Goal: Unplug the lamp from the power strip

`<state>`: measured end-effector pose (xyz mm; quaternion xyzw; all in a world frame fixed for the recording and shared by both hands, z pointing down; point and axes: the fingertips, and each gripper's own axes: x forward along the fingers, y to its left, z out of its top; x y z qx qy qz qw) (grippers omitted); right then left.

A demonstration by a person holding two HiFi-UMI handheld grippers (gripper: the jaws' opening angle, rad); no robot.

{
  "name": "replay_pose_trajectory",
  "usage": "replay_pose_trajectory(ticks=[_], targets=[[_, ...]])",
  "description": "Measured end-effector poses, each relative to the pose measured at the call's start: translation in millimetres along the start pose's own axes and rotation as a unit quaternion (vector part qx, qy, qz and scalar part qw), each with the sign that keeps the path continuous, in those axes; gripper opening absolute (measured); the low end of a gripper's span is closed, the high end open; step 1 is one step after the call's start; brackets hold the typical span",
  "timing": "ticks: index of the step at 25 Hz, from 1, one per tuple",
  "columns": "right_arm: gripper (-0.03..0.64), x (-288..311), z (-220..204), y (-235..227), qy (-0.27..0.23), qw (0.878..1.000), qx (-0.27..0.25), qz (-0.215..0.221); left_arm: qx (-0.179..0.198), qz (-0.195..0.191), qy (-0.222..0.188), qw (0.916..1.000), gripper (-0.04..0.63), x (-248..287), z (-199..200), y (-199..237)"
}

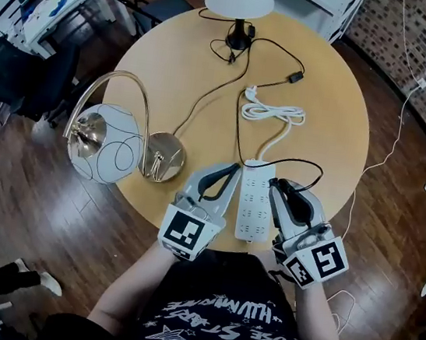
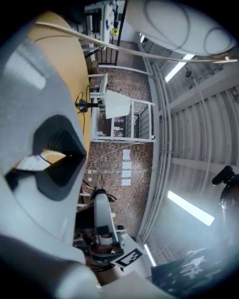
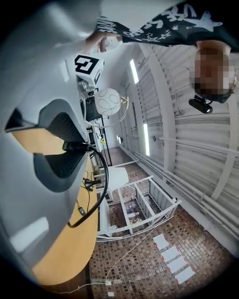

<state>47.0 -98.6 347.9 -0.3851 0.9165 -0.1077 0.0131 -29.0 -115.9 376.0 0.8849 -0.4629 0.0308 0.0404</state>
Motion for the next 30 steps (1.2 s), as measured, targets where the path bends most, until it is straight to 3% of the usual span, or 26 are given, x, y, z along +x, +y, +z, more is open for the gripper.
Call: replay_pose_trajectory(ticks=[6,17,30], targets=[[0.063,9.3,28.8,8.8,-0.029,0.999,-0.015,0.016,0.003,0.035,-0.043,0.9985,0.003,-20.8,42.0,6.9],[0.061,11.9,12.2,-2.6,-0.003,1.0,0.012,-0.003,-0.04,0.064,-0.027,0.9968,0.003,-38.6,31.6,11.2],[0.06,11.0,1.8,-8.1,0.009,1.0,0.01,-0.017,-0.037,0.06,-0.025,0.9972,0.003,-37.4,29.4,13.6]])
